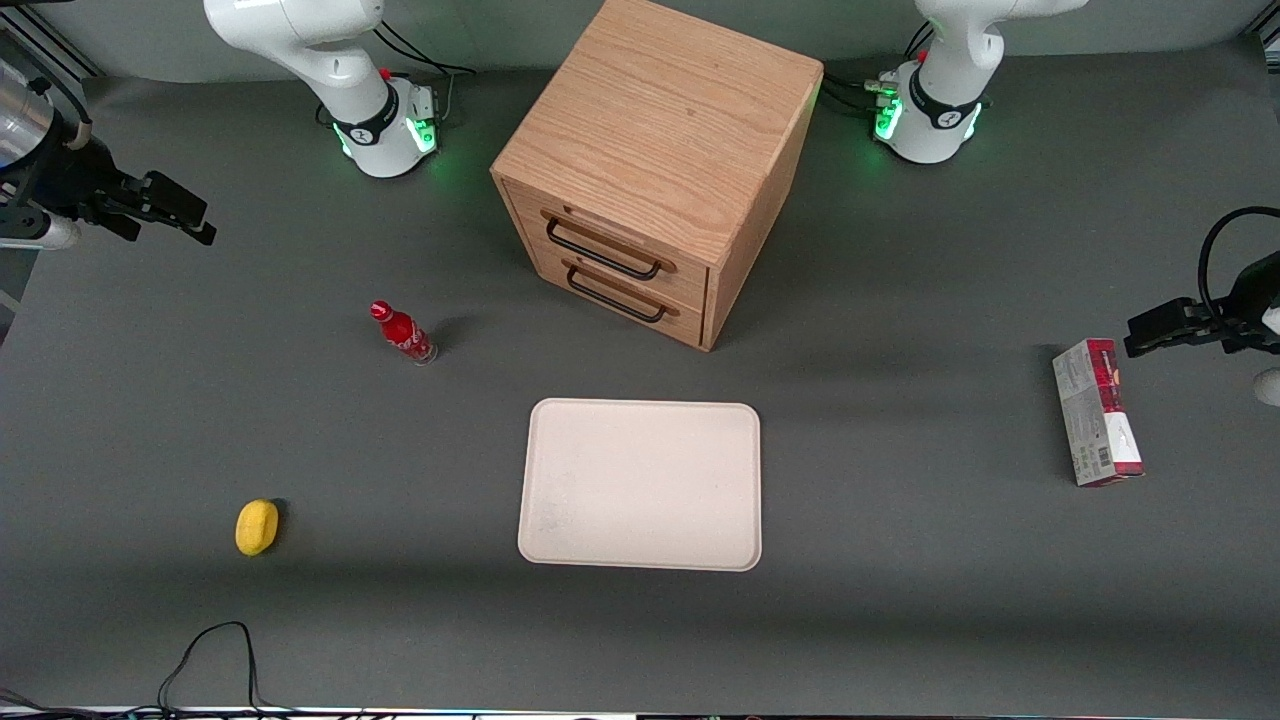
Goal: Open upper drawer
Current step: 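Move the right gripper to the upper drawer's black handle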
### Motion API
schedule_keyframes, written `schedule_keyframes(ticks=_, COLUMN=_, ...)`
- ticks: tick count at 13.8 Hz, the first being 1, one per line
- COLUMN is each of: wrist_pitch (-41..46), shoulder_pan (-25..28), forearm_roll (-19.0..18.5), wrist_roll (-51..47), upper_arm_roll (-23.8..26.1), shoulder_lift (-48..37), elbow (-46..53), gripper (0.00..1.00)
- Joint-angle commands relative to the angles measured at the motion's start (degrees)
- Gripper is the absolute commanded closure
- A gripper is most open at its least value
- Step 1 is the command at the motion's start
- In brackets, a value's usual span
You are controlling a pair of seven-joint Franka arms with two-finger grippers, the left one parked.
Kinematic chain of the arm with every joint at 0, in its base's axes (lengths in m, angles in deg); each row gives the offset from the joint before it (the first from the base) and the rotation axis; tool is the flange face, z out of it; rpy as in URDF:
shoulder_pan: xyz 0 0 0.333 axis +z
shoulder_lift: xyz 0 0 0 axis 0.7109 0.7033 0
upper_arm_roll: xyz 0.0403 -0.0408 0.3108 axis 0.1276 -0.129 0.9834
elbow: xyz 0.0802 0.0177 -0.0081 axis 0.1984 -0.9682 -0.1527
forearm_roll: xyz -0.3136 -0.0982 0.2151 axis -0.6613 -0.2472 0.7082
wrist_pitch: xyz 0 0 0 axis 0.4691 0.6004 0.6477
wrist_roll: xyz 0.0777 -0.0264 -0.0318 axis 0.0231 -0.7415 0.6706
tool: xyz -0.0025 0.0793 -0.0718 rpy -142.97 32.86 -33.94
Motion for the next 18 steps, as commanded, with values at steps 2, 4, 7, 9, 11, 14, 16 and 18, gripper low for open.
schedule_keyframes(ticks=2, wrist_pitch=0.48, shoulder_pan=0.32, forearm_roll=1.23, wrist_roll=1.06, upper_arm_roll=0.61, shoulder_lift=2.75, elbow=2.47, gripper=0.0)
schedule_keyframes(ticks=4, wrist_pitch=0.57, shoulder_pan=0.33, forearm_roll=1.49, wrist_roll=0.18, upper_arm_roll=2.8, shoulder_lift=7.75, elbow=7.73, gripper=0.0)
schedule_keyframes(ticks=7, wrist_pitch=3.09, shoulder_pan=0.5, forearm_roll=2.99, wrist_roll=0.87, upper_arm_roll=11.83, shoulder_lift=16.36, elbow=18.96, gripper=0.0)
schedule_keyframes(ticks=9, wrist_pitch=4.26, shoulder_pan=0.5, forearm_roll=2.9, wrist_roll=2.19, upper_arm_roll=19.39, shoulder_lift=22.34, elbow=25.4, gripper=0.0)
schedule_keyframes(ticks=11, wrist_pitch=4.26, shoulder_pan=0.59, forearm_roll=2.81, wrist_roll=5.61, upper_arm_roll=25.9, shoulder_lift=25.17, elbow=27.87, gripper=0.0)
schedule_keyframes(ticks=14, wrist_pitch=4.26, shoulder_pan=0.76, forearm_roll=2.46, wrist_roll=7.29, upper_arm_roll=36.36, shoulder_lift=26.85, elbow=28.59, gripper=0.0)
schedule_keyframes(ticks=16, wrist_pitch=4.17, shoulder_pan=0.76, forearm_roll=2.9, wrist_roll=13.15, upper_arm_roll=39.63, shoulder_lift=28.34, elbow=28.67, gripper=0.0)
schedule_keyframes(ticks=18, wrist_pitch=4.0, shoulder_pan=0.76, forearm_roll=3.08, wrist_roll=18.52, upper_arm_roll=41.13, shoulder_lift=29.39, elbow=28.06, gripper=0.0)
